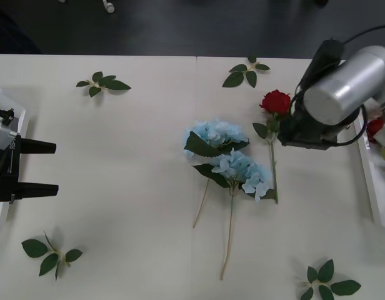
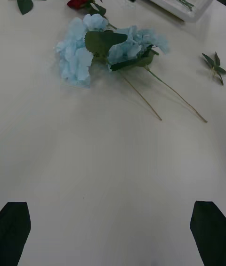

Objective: Put the red flowers into the right box and the blue flowers into the left box

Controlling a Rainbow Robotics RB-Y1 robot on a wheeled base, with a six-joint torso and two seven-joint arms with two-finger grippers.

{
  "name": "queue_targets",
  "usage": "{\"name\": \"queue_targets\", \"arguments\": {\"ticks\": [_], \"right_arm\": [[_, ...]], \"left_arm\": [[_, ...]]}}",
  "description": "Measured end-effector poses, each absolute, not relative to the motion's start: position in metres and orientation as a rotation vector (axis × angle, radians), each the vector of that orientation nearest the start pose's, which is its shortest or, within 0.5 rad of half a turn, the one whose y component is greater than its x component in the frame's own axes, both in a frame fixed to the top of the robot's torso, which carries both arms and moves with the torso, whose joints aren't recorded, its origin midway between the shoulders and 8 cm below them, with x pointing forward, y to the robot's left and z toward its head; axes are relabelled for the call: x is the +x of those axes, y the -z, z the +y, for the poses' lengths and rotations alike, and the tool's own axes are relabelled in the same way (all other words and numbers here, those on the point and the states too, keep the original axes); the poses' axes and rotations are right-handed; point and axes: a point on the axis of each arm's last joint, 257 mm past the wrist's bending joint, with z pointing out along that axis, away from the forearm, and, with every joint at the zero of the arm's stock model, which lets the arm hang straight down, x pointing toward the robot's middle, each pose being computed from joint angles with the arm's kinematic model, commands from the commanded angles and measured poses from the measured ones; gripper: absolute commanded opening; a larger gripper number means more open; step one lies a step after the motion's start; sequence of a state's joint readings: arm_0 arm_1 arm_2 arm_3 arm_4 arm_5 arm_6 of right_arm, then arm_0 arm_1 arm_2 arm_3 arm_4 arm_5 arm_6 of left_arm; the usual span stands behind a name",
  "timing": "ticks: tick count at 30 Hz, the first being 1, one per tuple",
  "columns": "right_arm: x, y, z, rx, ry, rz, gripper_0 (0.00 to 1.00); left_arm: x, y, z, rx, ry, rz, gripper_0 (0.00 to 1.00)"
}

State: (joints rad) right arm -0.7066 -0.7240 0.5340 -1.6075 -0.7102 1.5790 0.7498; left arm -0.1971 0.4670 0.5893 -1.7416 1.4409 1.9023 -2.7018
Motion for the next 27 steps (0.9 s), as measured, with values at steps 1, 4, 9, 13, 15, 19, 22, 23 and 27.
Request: {"name": "queue_targets", "arguments": {"ticks": [1, 4, 9, 13, 15, 19, 22, 23, 27], "right_arm": [[0.494, 0.261, -0.236, 0.244, 0.070, 2.754, 0.52], [0.491, 0.282, -0.220, 0.191, 0.120, 2.743, 0.52], [0.494, 0.309, -0.205, 0.184, 0.145, 2.721, 0.52], [0.511, 0.316, -0.198, 0.207, 0.121, 2.677, 0.52], [0.520, 0.317, -0.196, 0.219, 0.112, 2.649, 0.52], [0.533, 0.319, -0.200, 0.230, 0.116, 2.608, 0.53], [0.537, 0.321, -0.207, 0.240, 0.134, 2.599, 0.52], [0.537, 0.322, -0.209, 0.243, 0.143, 2.597, 0.52], [0.540, 0.324, -0.222, 0.255, 0.188, 2.586, 0.52]], "left_arm": [[0.366, 0.170, 0.262, 1.265, 0.659, 1.802, 1.00], [0.366, 0.170, 0.262, 1.265, 0.659, 1.802, 1.00], [0.366, 0.170, 0.262, 1.265, 0.659, 1.802, 1.00], [0.366, 0.170, 0.262, 1.265, 0.659, 1.802, 1.00], [0.366, 0.170, 0.262, 1.265, 0.659, 1.802, 1.00], [0.366, 0.170, 0.262, 1.265, 0.659, 1.802, 1.00], [0.366, 0.170, 0.262, 1.265, 0.659, 1.802, 1.00], [0.366, 0.170, 0.262, 1.265, 0.659, 1.802, 1.00], [0.366, 0.170, 0.262, 1.265, 0.659, 1.802, 1.00]]}}
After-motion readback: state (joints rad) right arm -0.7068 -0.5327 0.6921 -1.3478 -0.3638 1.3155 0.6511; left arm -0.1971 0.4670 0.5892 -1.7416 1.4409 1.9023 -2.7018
